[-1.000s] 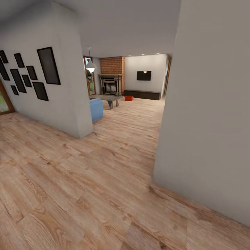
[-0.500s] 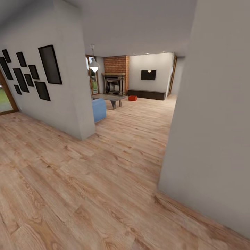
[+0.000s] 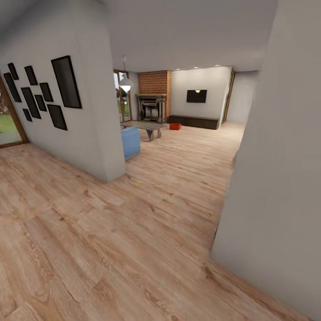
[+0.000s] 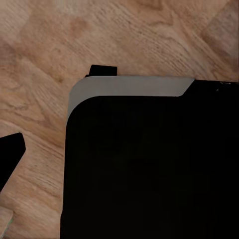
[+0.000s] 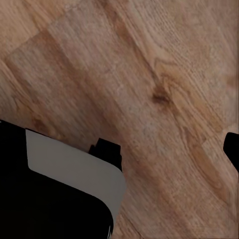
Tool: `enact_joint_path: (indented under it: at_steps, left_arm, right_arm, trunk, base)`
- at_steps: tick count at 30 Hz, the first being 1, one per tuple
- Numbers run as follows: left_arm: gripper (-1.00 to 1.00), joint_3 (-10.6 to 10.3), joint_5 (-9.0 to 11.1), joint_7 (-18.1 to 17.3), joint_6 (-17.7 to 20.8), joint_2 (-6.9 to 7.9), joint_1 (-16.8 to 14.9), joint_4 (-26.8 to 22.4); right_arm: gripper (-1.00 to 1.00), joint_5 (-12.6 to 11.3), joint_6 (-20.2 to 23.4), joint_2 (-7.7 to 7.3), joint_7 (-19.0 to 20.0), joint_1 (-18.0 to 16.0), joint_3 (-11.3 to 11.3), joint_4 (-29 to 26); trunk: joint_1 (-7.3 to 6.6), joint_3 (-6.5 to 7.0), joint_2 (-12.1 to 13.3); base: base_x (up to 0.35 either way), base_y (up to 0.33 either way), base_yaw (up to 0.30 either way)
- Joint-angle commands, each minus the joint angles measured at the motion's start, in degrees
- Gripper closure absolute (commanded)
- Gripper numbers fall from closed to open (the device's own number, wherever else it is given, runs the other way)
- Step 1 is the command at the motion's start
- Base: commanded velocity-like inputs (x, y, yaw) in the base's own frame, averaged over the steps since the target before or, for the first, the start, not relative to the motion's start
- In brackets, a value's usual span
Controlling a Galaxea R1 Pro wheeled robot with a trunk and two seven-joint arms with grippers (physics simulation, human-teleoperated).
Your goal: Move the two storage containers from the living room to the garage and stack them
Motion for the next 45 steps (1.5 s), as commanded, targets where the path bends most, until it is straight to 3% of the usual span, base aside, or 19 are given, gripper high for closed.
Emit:
enact_joint_path:
  at_steps: [1,17,45]
  left_arm:
    - [-1.0,0.08,0.42,0.02,0.08,-0.04,0.04,-0.13]
    - [-1.0,0.08,0.42,0.02,0.08,-0.02,0.04,-0.13]
    - [-1.0,0.08,1.82,0.02,0.08,-0.02,0.04,-0.05]
  right_arm:
    - [-1.0,0.36,-0.31,-0.03,0.13,-0.08,-0.49,0.17]
    - [-1.0,0.36,-0.34,-0.04,0.13,-0.08,-0.49,0.17]
    - [-1.0,0.36,-0.34,-0.04,0.13,-0.08,-0.49,0.17]
  trunk:
    - [0.04,-0.07,-0.02]
    - [0.04,-0.41,-0.02]
    - [0.04,-0.43,-0.02]
  base:
    - [0.338,0.0,0.239]
    - [0.338,0.0,0.234]
    - [0.338,0.0,0.005]
